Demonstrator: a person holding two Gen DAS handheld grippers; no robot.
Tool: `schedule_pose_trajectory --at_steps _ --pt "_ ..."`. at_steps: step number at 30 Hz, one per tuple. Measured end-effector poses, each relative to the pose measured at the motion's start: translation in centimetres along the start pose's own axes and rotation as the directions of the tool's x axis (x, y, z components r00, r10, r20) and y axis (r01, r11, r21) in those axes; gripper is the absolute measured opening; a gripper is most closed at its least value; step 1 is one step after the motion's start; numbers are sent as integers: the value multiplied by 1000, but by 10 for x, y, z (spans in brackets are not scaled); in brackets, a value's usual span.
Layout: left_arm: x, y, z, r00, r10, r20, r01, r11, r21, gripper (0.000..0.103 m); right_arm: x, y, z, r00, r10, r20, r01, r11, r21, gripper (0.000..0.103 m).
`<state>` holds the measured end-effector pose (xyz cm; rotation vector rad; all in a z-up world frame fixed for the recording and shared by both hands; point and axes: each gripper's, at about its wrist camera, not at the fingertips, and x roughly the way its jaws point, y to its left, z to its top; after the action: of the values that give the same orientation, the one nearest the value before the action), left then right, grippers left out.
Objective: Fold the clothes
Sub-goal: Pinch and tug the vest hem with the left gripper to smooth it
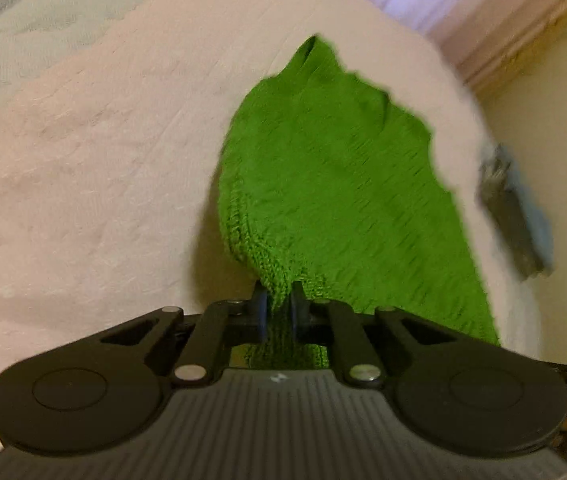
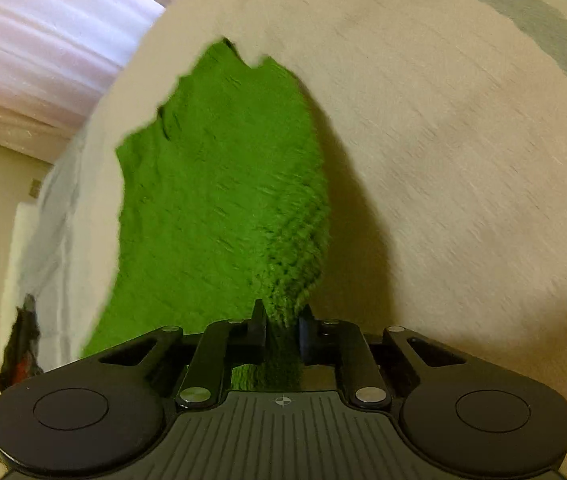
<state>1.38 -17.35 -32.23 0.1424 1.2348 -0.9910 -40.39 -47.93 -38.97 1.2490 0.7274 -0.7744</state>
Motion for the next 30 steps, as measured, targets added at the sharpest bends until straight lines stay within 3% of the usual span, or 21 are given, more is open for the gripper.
schedule_pose_trajectory --at_steps 2,4,8,9,10,11,13,15,18,22,25,27,30 --pt "26 6 -15 993 90 -78 -90 996 -5 9 22 -14 -9 995 -88 -55 90 996 23 11" --pt "49 9 -30 977 156 -146 -161 987 -22 8 29 -13 -11 991 -121 -51 122 992 19 12" --pt "47 2 -35 967 216 -137 -215 976 29 14 24 6 -4 980 -196 -27 192 975 -110 12" --pt "43 2 -33 964 226 -139 -224 974 31 15 20 11 0 973 -230 -3 227 964 -138 27" --pt "39 3 -30 962 235 -140 -232 972 34 15 15 17 5 964 -265 23 266 951 -161 53" --pt "32 2 -24 962 244 -124 -242 970 28 15 11 23 8 959 -274 69 283 941 -184 60" --pt "13 -2 -16 964 261 -57 -259 965 37 13 3 35 14 947 -272 172 307 923 -230 60" --pt "2 -11 -5 965 262 5 -262 962 74 13 5 56 20 948 -229 221 289 912 -290 60" --pt "14 -30 12 974 224 28 -225 959 170 13 32 92 20 958 -166 232 254 868 -427 59" --pt "59 -65 19 980 196 28 -193 915 354 14 79 141 13 969 -98 227 219 763 -608 59" --pt "94 -76 22 980 198 13 -185 890 417 16 118 152 13 980 -89 178 187 714 -674 58" --pt "108 -72 22 980 201 1 -181 883 434 15 140 143 15 970 -163 181 244 668 -703 57" --pt "106 -54 18 979 204 -9 -180 882 435 12 131 104 32 962 -202 184 273 733 -623 57"
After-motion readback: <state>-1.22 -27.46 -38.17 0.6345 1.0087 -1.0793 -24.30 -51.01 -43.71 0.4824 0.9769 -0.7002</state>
